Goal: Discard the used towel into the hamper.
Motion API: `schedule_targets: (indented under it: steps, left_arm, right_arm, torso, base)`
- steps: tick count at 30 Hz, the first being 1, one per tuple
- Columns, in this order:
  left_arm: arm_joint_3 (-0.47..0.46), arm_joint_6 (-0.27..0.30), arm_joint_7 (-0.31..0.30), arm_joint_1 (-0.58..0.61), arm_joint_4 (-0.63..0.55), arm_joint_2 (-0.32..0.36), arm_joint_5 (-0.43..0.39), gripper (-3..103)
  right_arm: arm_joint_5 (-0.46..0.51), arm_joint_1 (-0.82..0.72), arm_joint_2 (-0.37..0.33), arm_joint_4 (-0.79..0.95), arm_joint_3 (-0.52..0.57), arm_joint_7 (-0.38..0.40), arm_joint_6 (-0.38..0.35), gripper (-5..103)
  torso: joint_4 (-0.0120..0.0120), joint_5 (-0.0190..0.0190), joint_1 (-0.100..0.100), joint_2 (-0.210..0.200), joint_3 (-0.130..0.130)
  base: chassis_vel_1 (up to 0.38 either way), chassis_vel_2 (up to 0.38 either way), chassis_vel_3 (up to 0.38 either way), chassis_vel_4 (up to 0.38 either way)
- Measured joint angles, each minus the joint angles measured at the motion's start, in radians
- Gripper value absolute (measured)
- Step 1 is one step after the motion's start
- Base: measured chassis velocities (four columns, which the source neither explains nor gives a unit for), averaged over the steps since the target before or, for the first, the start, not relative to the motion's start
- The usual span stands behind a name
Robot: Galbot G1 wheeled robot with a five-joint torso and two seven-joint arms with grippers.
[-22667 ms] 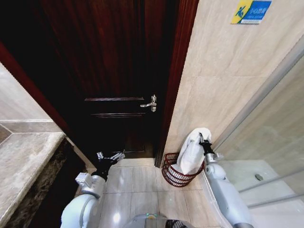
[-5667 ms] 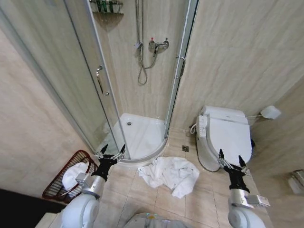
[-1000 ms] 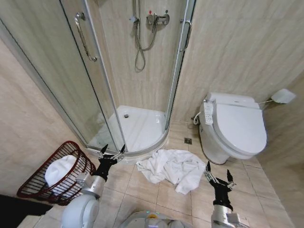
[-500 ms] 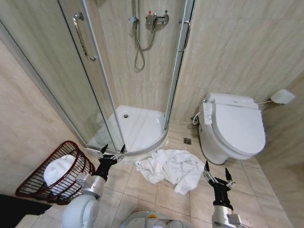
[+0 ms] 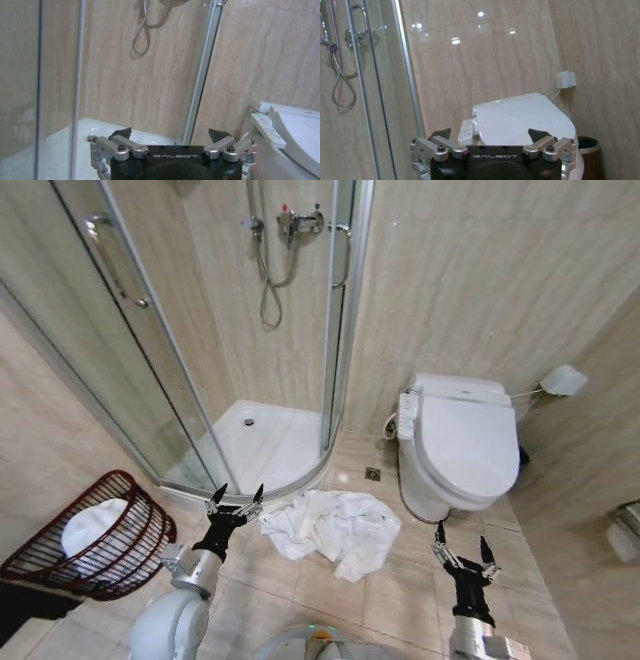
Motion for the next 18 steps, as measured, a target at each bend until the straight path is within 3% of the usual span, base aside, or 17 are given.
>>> schedule_targets:
  steps: [6, 10, 16, 18]
  left_arm:
    - [-0.001, 0.000, 0.000, 0.000, 0.000, 0.001, 0.000, 100]
    - [-0.001, 0.000, 0.000, 0.000, 0.000, 0.001, 0.000, 100]
    - [0.000, 0.000, 0.000, 0.000, 0.000, 0.000, 0.000, 100]
    - [0.000, 0.000, 0.000, 0.000, 0.000, 0.000, 0.000, 100]
  right_arm:
    - [0.011, 0.011, -0.009, -0.020, 0.001, 0.011, -0.017, 100]
    - [0.021, 0.044, -0.031, -0.074, 0.007, 0.026, -0.085, 100]
    - [0.024, 0.084, -0.059, -0.126, 0.015, 0.025, -0.125, 100]
    - [0.063, 0.117, -0.073, -0.154, 0.012, 0.020, -0.163, 100]
  torso:
    - [0.0001, -0.0009, 0.000, 0.001, 0.000]
    - [-0.0001, -0.0005, 0.000, 0.001, 0.001]
    - [0.0000, -0.0005, 0.000, 0.002, 0.001]
    - [0.0001, -0.0003, 0.001, 0.002, 0.001]
  base:
    - [0.039, 0.027, -0.037, -0.026]
    - [0.042, 0.043, -0.050, -0.036]
    - [0.000, 0.000, 0.000, 0.000]
    - [0.000, 0.000, 0.000, 0.000]
